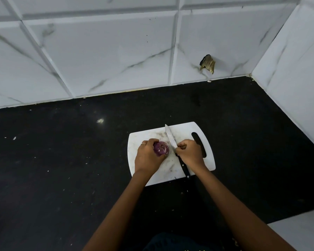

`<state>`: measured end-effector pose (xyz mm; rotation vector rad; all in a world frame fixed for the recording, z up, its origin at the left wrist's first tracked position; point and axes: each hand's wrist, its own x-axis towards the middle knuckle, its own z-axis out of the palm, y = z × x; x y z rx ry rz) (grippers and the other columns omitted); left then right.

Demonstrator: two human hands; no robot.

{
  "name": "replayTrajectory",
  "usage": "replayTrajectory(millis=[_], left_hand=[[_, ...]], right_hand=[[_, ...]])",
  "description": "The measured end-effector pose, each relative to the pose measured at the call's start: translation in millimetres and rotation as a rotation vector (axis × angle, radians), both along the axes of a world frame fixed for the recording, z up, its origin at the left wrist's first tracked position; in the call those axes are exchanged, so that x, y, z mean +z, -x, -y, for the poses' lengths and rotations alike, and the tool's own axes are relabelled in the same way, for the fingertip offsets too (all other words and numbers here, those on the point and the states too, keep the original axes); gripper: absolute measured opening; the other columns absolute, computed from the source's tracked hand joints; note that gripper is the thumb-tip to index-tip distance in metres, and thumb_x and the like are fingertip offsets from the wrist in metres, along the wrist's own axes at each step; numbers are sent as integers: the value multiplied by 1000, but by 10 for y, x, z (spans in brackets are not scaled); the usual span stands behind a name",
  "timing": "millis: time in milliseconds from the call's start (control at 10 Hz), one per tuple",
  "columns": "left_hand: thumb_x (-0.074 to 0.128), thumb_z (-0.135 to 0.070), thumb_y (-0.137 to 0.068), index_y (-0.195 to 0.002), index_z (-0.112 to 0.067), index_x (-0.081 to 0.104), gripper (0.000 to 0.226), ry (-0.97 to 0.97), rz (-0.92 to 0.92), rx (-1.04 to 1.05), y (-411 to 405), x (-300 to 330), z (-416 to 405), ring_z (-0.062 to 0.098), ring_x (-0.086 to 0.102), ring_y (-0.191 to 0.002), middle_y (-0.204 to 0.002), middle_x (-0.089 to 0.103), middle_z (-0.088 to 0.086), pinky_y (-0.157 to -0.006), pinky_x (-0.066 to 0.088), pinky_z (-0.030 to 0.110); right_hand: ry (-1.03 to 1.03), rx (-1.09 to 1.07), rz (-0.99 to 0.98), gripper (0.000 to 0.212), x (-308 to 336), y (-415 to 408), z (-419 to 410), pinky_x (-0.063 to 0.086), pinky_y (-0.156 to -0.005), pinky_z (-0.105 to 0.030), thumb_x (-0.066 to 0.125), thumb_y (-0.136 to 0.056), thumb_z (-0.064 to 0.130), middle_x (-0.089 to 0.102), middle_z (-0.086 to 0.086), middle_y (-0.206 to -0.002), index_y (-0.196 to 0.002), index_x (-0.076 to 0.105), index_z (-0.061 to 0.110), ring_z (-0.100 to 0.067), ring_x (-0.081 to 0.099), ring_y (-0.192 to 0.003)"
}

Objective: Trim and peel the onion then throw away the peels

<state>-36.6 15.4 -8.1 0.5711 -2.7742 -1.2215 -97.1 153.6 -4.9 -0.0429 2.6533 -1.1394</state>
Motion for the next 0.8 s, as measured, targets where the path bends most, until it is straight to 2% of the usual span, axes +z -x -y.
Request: replayTrajectory(millis=[200, 400, 500, 600, 700, 800], left_hand=[[79, -29, -72, -125, -22, 52, 59, 14, 22, 6, -25, -16, -22, 23, 52, -111, -121, 53, 6, -90, 51, 40], [78, -31, -74, -130, -21, 50, 63, 12, 28, 26, -22, -16, -49, 23, 51, -115, -126, 51, 6, -92, 49, 38], [77, -33, -74, -128, -22, 51, 60, 13, 31, 19, -20, -22, -43, 24, 51, -113, -124, 52, 5, -93, 48, 38], [74, -34, -77, -128, -21, 52, 57, 25, 31, 20, -13, -13, -44, 24, 51, -113, -124, 53, 6, -90, 48, 37], [64, -33, -85, -130, -22, 51, 49, 60, 30, 35, -20, 1, -79, 24, 49, -116, -129, 51, 4, -86, 47, 37], [56, -31, -89, -131, -23, 51, 43, 164, 10, 50, -24, 20, -124, 25, 48, -118, -134, 50, 3, -88, 46, 39]], right_hand=[[-8, -36, -34, 15, -72, -40, 23, 53, -79, -30, 62, -83, 7, 71, -5, -96, -95, 70, 9, -19, 65, -91], [-36, -4, -42, 16, -78, -23, 20, 47, -72, -25, 60, -84, 10, 68, -3, -101, -99, 67, 12, -17, 64, -91], [-11, 12, -132, 19, -71, -35, 44, 48, -73, -27, 58, -85, 12, 62, -3, -104, -103, 65, 13, -16, 61, -89], [63, 110, -188, 23, -33, -49, 92, 47, -79, -25, 58, -88, 17, 60, 0, -107, -110, 63, 15, -13, 58, -93], [72, 291, -237, 23, -24, -83, 144, 48, -87, -33, 58, -90, 23, 62, -1, -106, -111, 64, 16, -17, 55, -101], [21, 323, -286, 21, -26, -87, 183, 46, -90, -35, 57, -91, 24, 64, -1, -106, -108, 66, 17, -19, 53, -102]])
